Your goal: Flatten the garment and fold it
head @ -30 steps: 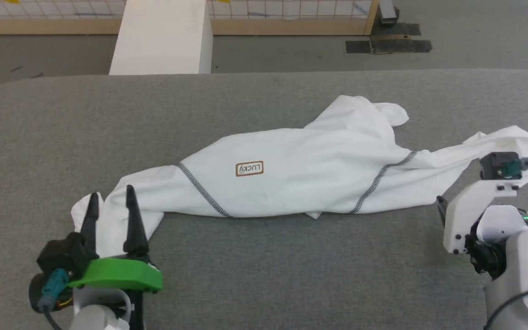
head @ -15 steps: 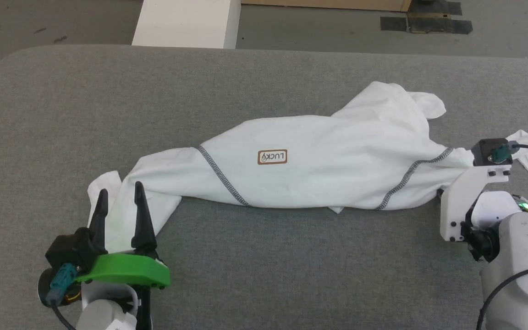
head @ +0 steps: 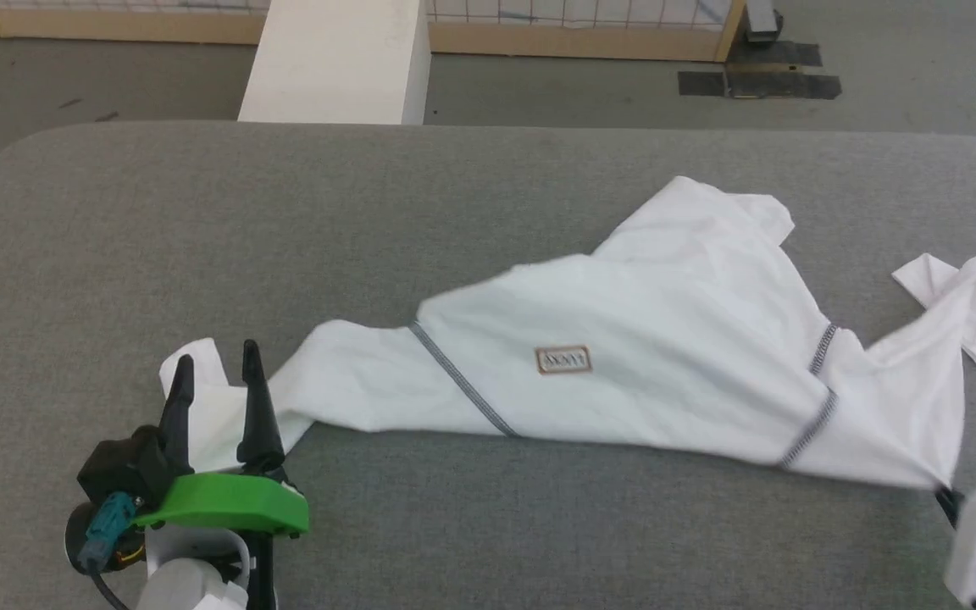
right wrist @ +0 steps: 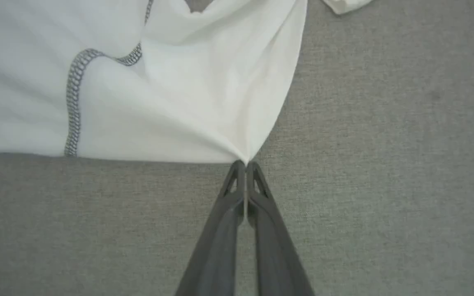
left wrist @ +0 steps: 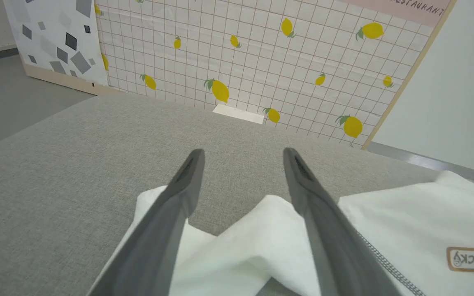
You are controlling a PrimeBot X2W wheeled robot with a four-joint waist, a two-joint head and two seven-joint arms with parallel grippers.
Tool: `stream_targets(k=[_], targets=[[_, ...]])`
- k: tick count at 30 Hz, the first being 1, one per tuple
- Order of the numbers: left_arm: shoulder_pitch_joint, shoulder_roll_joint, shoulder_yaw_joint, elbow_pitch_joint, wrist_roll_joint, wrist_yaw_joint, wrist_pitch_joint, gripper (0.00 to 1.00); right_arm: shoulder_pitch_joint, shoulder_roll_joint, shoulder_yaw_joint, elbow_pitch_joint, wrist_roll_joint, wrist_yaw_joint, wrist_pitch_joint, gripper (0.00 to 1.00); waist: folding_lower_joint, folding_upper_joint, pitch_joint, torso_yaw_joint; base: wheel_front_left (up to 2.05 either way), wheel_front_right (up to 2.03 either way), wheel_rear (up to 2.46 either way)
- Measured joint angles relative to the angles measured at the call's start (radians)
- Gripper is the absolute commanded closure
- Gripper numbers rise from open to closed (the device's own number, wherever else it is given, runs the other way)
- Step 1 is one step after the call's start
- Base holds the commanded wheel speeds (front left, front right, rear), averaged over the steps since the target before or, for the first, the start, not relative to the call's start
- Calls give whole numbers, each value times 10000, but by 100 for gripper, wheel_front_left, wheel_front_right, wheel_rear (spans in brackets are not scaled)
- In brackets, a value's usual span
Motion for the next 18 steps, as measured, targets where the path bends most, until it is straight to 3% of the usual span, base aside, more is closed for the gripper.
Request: stream_targets(k=[7, 8, 9, 14, 18], targets=[[74, -23, 59, 29, 12, -35, 0, 0, 1615, 320, -965, -1139, 136, -2, 1588, 98, 0, 0, -117, -305, 0, 0, 0], [76, -23, 67, 52, 12, -35, 0, 0, 1608, 416, -1030, -1269, 148, -2, 1463, 66, 0, 0, -122, -344, 0, 0, 0], [76, -27, 71, 67, 12, -35, 0, 0, 1515, 539, -1160, -1400, 174, -2, 1141, 0, 0, 0, -131, -380, 0, 0, 0], [80, -31, 81, 123, 12, -36, 0, 0, 417, 729, -1423, -1893, 288, -4, -849, 0, 0, 0, -256, -468, 0, 0, 0], [79, -31, 73, 98, 12, -42, -2, 0, -523, 738, -579, -1893, 230, -4, -1758, 0, 0, 0, -274, -465, 0, 0, 0]])
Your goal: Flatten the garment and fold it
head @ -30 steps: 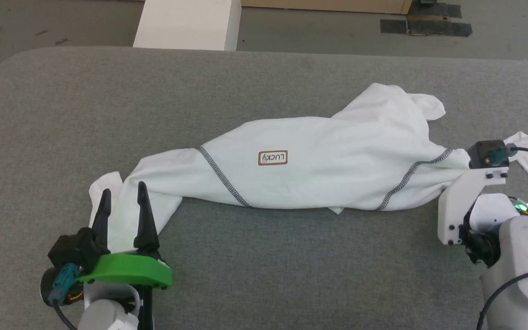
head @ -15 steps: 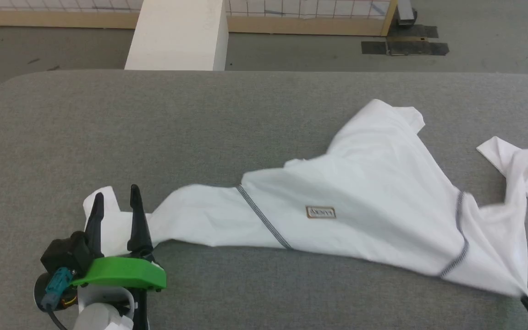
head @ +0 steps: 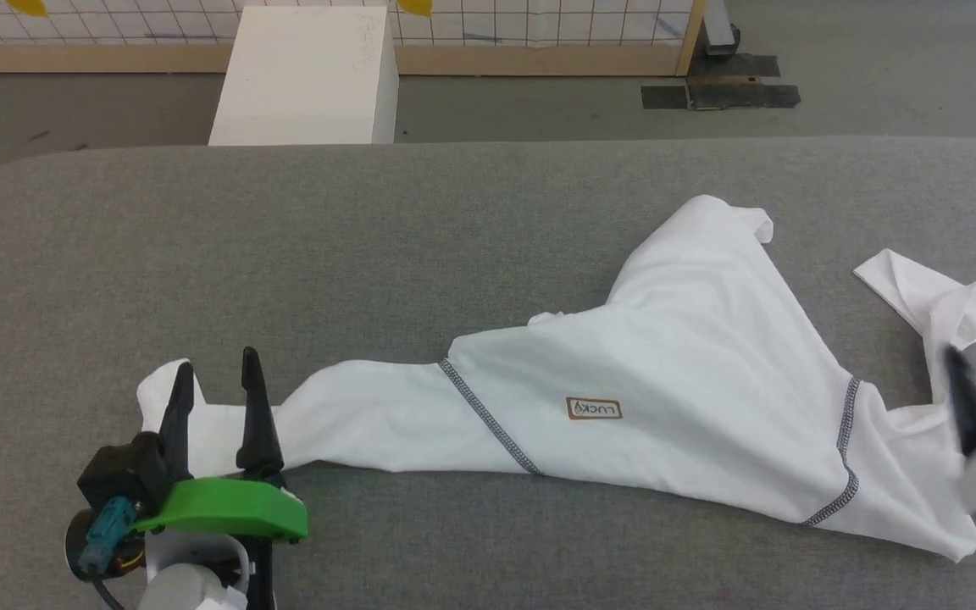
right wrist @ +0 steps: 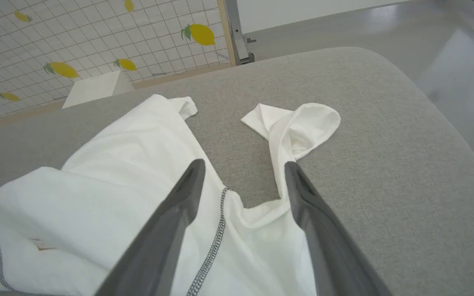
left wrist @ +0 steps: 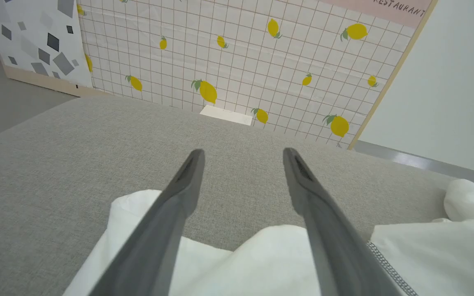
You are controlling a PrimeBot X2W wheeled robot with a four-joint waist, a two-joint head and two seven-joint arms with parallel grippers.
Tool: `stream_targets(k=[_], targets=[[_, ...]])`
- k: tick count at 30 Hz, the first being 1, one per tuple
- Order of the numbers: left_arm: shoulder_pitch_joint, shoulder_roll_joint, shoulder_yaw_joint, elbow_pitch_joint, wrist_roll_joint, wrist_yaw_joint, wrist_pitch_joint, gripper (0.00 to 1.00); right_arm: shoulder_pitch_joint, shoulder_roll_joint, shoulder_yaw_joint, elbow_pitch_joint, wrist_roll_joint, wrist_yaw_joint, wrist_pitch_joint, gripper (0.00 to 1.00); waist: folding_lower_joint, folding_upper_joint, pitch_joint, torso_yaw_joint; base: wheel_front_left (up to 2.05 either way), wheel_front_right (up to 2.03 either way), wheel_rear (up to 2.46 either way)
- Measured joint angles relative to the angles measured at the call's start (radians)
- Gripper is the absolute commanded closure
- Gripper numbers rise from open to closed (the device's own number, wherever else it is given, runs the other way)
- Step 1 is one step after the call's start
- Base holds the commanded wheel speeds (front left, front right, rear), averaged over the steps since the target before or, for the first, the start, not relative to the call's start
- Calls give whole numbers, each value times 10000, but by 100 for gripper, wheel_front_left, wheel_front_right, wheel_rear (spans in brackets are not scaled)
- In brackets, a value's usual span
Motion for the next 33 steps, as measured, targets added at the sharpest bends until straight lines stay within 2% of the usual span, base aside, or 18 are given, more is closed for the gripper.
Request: stream_targets(k=[4, 9, 18, 19, 23, 25, 26, 28, 33], targets=[[-30, -2, -69, -33, 2, -21, 2, 0, -1069, 73, 1904, 700, -527, 0, 107, 0, 0, 0, 158, 49, 0, 0, 0], [-325, -13, -376, -23, -21, -105, 0, 0, -3204, -267, 3781, 2754, -1544, 0, 704, 0, 0, 0, 472, 310, 0, 0, 0], [-879, -25, -953, 31, -485, -111, -6, 0, -6126, -853, 5578, 6437, -3085, 2, 2029, 0, 0, -1, 1160, 1272, 0, 0, 0], [-888, -33, -1053, 82, -573, -67, -6, 0, -6459, -1099, 6251, 7517, -2984, 2, 3488, 0, 0, -1, 1372, 1630, 0, 0, 0], [-882, -31, -1087, 148, -662, 12, -6, 0, -6995, -1501, 6853, 7768, -1941, -15, 5708, 0, 1, 0, 1559, 2054, 0, 0, 0], [-881, -31, -1129, 180, -663, 13, -8, 0, -7048, -1749, 7016, 7565, -1540, -13, 6190, 0, 0, 0, 1607, 2206, 0, 0, 0], [-881, -31, -1160, 198, -671, 13, -8, 0, -7028, -1877, 7003, 7453, -1383, -13, 6268, 61, 0, 0, 1625, 2279, 0, 0, 0], [-883, -31, -1243, 228, -698, 15, -8, 0, -6917, -2061, 6959, 7229, -1202, -4, 6209, 100, 0, 0, 1637, 2385, 0, 0, 0], [-884, -31, -1325, 249, -796, 19, -8, 0, -6563, -2006, 6301, 6859, -1009, 0, 4711, 100, 0, 0, 1528, 2483, 0, 0, 0]])
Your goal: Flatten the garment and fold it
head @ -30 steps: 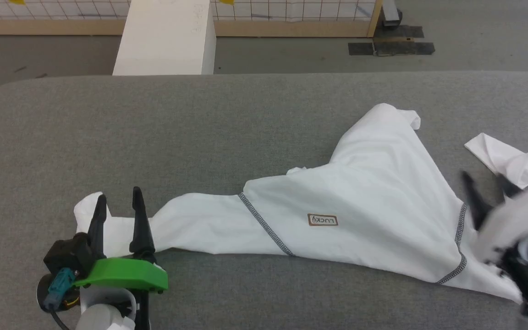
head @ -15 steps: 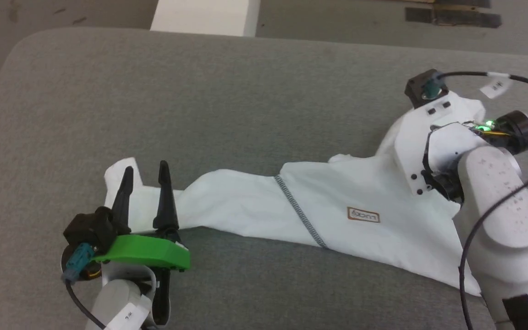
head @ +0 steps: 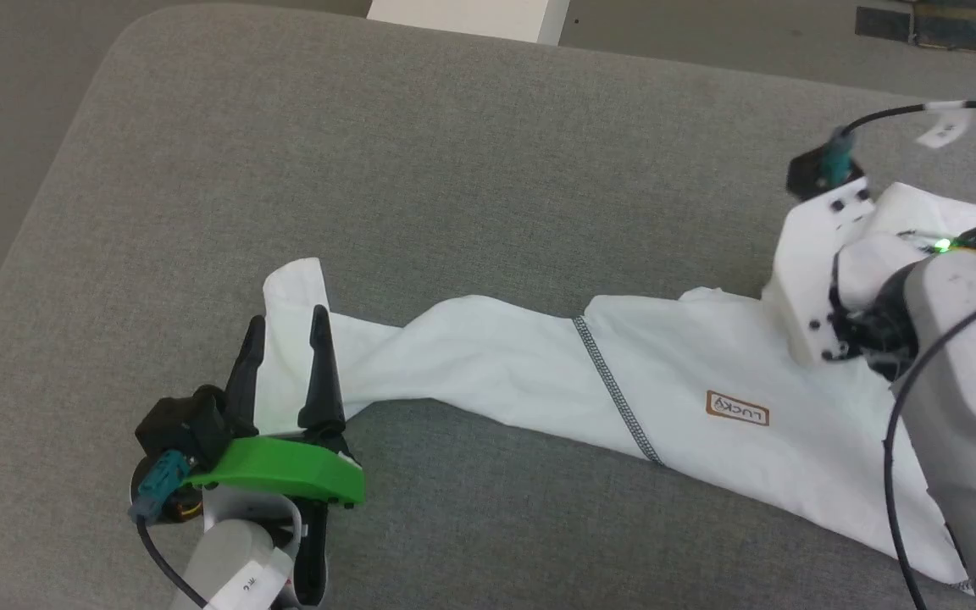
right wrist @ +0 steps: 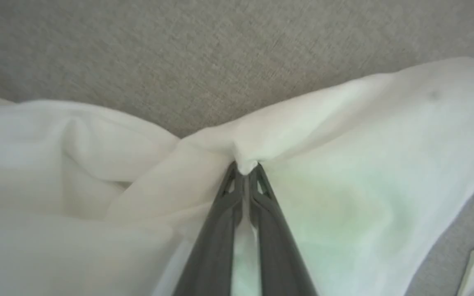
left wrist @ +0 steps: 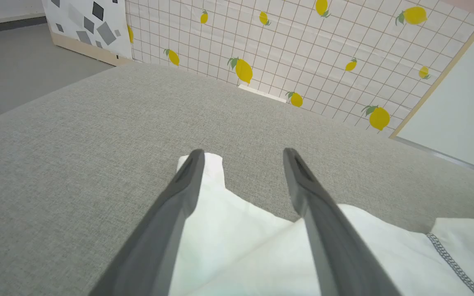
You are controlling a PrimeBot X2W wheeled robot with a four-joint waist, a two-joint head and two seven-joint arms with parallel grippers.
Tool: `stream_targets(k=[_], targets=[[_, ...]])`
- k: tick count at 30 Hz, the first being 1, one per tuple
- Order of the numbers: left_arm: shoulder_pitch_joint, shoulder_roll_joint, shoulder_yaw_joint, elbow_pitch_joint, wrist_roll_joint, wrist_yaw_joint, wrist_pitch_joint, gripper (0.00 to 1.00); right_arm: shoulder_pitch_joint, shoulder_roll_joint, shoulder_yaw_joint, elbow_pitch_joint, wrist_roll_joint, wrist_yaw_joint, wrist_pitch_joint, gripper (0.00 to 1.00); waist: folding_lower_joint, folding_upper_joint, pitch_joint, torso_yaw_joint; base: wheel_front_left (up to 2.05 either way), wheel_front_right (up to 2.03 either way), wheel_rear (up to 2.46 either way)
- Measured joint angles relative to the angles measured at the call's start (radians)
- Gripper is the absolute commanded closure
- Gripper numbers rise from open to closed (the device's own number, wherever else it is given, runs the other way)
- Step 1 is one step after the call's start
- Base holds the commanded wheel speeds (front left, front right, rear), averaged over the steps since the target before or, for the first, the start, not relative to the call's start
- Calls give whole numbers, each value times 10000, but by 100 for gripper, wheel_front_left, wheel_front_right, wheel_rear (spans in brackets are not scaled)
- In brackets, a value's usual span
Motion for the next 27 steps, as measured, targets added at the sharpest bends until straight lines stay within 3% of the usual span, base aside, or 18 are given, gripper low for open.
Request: stream_targets(k=[8, 12, 16, 17, 18, 21, 27], targets=[[4, 0, 23, -6, 10, -2, 0, 0, -940, 1043, -2431, 167, -782, 0, -3835, 100, 0, -1, -194, -22, 0, 0, 0], [3, -2, 27, -77, 31, -6, 0, 0, -1915, 1292, -3258, 418, -1678, 0, -5095, 100, 1, 0, -106, -16, 0, 0, 0], [-9, -2, -35, -111, 31, -6, 0, 0, -2527, 1453, -4213, 982, -2740, 0, -5471, 100, 1, 0, 49, 36, 0, 0, 0], [-20, -2, -71, -107, 23, -6, 0, 0, -2598, 1478, -4428, 1174, -3089, 0, -5499, 82, 0, 0, 85, 68, 0, 0, 0], [-46, -2, -113, -104, 0, -4, 0, 0, -2615, 1498, -4610, 1390, -3425, 0, -5381, 0, 0, 0, 111, 108, 0, 0, 0], [-65, -2, -169, -107, -79, 46, 2, 0, -2621, 1678, -5047, 1636, -3745, 0, -5465, 0, 0, 0, 135, 198, 0, 0, 0], [-34, -2, -13, -88, -71, 77, 0, 0, -2814, 1929, -4999, 1430, -3258, 0, -7265, 0, 0, 0, -81, 154, 0, 0, 0]])
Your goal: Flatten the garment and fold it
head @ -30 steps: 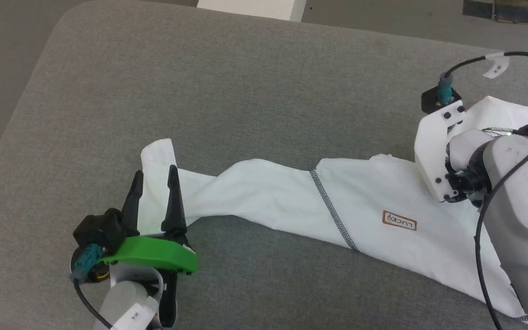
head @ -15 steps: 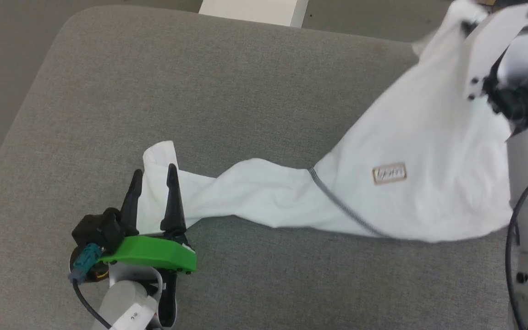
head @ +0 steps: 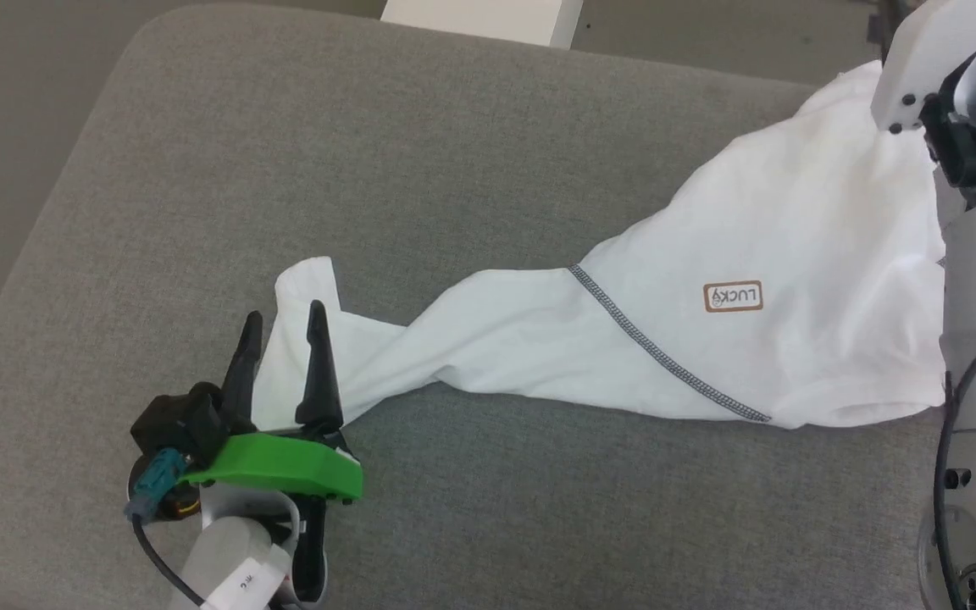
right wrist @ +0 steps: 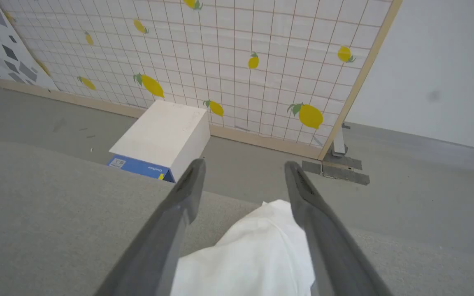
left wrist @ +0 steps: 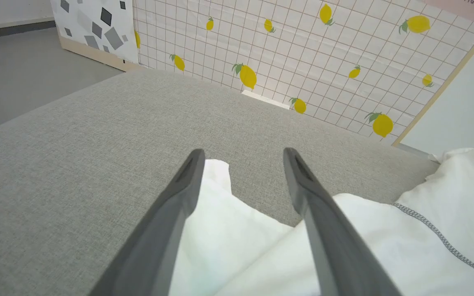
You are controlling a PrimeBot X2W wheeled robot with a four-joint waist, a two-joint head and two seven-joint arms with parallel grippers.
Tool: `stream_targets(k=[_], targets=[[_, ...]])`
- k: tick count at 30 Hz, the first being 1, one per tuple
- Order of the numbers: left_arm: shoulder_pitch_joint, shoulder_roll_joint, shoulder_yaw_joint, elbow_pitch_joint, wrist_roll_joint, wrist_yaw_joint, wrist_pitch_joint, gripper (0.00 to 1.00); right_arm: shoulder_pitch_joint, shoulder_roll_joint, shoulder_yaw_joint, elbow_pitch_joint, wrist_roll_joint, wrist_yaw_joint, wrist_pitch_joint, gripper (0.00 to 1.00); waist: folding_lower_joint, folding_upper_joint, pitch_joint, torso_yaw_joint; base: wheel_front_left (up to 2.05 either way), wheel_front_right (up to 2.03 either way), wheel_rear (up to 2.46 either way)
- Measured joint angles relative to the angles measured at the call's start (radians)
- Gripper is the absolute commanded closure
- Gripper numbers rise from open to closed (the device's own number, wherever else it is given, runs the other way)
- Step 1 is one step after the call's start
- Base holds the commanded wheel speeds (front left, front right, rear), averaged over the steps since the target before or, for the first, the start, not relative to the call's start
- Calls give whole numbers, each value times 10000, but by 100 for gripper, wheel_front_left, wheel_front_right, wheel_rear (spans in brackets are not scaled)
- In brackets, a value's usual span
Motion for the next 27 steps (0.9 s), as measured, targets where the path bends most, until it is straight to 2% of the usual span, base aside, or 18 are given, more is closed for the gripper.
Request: stream_targets(k=[3, 6, 12, 15, 21, 27], targets=[[56, 0, 136, 10, 31, 4, 0, 0, 189, -15, 265, -451, 627, 0, -1204, 0, 0, 0, -216, -89, 0, 0, 0], [206, 2, 265, 19, 199, 0, 0, 0, 1030, -52, 617, -1039, 1352, 0, -2188, 0, 0, 0, -462, -234, 0, 0, 0], [615, 0, 460, 59, 453, -35, 2, 0, 3757, -79, 698, -2297, 2660, 0, -3519, 0, -1, 0, -1015, -740, 0, 0, 0], [737, 0, 550, 69, 499, -90, 0, 0, 5105, -33, 642, -2982, 2966, 0, -3797, 0, -1, 0, -1279, -1053, 0, 0, 0], [1025, 0, 579, 134, 548, -107, 0, 0, 7796, 203, -36, -4065, 3950, 0, -3670, 0, -1, 0, -1782, -1654, 0, 0, 0], [1166, 0, 416, 153, 391, -107, 2, 0, 9469, 211, -382, -4322, 5239, 0, -3622, 0, -1, 0, -2079, -2203, 0, 0, 0]])
